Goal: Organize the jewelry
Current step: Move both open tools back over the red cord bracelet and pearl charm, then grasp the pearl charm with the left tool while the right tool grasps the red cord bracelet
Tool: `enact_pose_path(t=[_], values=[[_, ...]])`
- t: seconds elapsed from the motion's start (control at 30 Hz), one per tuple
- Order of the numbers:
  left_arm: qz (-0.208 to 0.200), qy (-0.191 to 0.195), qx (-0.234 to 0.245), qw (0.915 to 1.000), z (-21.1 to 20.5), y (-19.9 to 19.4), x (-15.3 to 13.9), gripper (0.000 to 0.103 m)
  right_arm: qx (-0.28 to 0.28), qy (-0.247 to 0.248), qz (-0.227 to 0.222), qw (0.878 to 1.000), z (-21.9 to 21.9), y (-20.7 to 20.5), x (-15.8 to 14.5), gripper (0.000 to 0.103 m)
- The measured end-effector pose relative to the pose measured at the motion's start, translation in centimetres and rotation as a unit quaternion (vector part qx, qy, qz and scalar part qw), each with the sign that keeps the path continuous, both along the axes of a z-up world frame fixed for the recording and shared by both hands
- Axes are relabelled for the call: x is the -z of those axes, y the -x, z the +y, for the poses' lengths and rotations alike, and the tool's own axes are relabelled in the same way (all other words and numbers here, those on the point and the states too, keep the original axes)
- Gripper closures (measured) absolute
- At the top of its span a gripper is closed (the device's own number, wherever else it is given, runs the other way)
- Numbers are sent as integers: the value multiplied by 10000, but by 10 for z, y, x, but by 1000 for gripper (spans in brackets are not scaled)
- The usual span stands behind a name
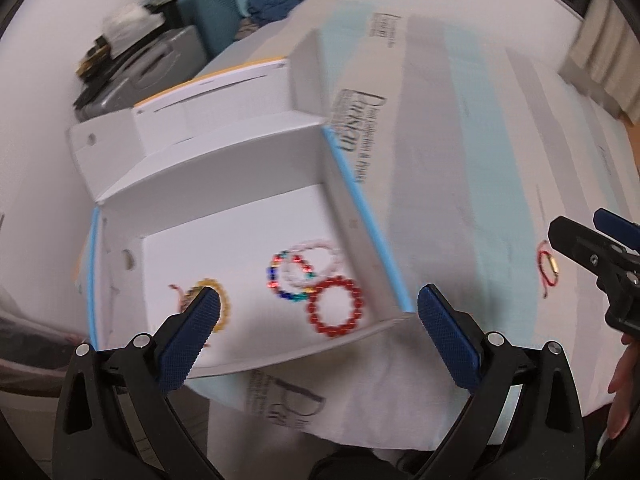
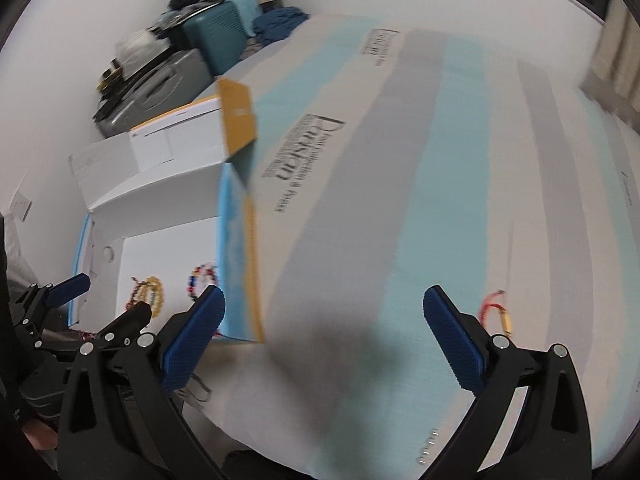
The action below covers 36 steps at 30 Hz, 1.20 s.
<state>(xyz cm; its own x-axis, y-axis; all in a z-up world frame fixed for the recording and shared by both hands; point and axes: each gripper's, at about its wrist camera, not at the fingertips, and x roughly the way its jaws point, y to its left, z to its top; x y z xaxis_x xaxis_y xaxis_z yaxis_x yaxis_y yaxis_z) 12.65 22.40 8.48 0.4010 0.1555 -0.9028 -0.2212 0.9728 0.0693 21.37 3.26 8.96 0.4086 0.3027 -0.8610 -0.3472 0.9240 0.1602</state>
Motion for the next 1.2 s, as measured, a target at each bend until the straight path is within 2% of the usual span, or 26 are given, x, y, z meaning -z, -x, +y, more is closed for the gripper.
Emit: enact_pose_path(t=[0.5, 0.8, 1.2], values=[[153, 118, 771, 9968, -115, -9, 29, 6, 583, 169, 153, 9980, -115, -11, 26, 7], [373, 193, 1156, 9924, -171, -1, 65, 6, 732, 330, 268, 9964, -149, -21, 59, 7], [674, 264, 1498, 9861, -220, 6, 116, 6, 789, 458, 563, 9942, -177, -34, 117, 7]])
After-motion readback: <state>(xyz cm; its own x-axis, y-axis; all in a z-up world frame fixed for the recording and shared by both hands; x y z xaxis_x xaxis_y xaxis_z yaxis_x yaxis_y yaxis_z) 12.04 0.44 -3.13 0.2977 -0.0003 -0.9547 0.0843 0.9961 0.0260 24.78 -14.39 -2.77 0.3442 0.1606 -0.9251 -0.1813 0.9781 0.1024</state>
